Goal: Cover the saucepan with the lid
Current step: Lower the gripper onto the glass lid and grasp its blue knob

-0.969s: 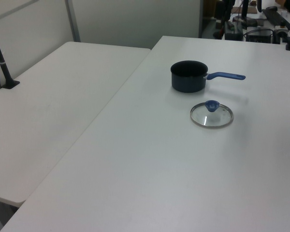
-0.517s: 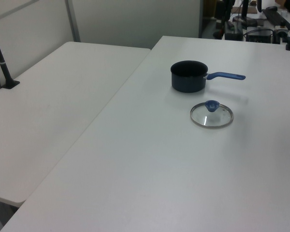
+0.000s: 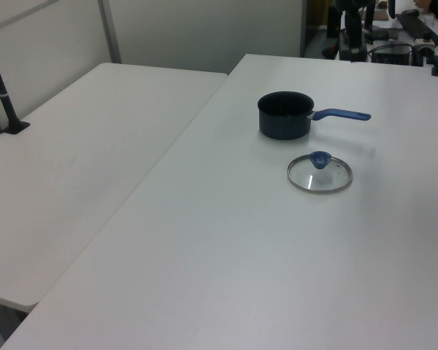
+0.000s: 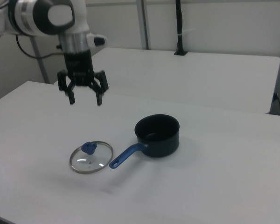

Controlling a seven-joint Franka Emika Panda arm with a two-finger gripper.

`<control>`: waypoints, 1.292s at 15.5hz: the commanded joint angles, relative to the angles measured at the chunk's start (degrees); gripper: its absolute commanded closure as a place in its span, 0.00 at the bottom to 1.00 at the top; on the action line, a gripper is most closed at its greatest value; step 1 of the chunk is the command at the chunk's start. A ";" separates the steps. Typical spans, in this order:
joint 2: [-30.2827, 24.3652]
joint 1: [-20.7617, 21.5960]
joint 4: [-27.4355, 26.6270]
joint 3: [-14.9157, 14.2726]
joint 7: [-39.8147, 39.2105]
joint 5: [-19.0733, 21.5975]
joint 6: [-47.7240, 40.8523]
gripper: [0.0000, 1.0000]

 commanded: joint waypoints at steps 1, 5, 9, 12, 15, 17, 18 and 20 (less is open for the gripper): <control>-2.00 1.31 -10.65 -0.14 10.14 0.07 7.58 0.00; -1.22 1.22 -20.16 4.17 22.30 -0.01 22.54 0.00; 3.17 1.31 -21.14 6.54 27.59 0.07 28.09 0.00; 7.83 1.40 -21.05 6.81 27.68 -0.01 33.89 0.00; 11.00 2.27 -20.87 7.51 27.68 -0.01 36.54 0.00; 12.41 2.54 -21.05 7.95 28.29 -0.45 36.54 0.00; 13.19 2.63 -21.05 8.39 28.82 -0.45 36.54 0.02; 13.20 2.54 -20.88 8.65 30.57 -0.45 36.37 0.37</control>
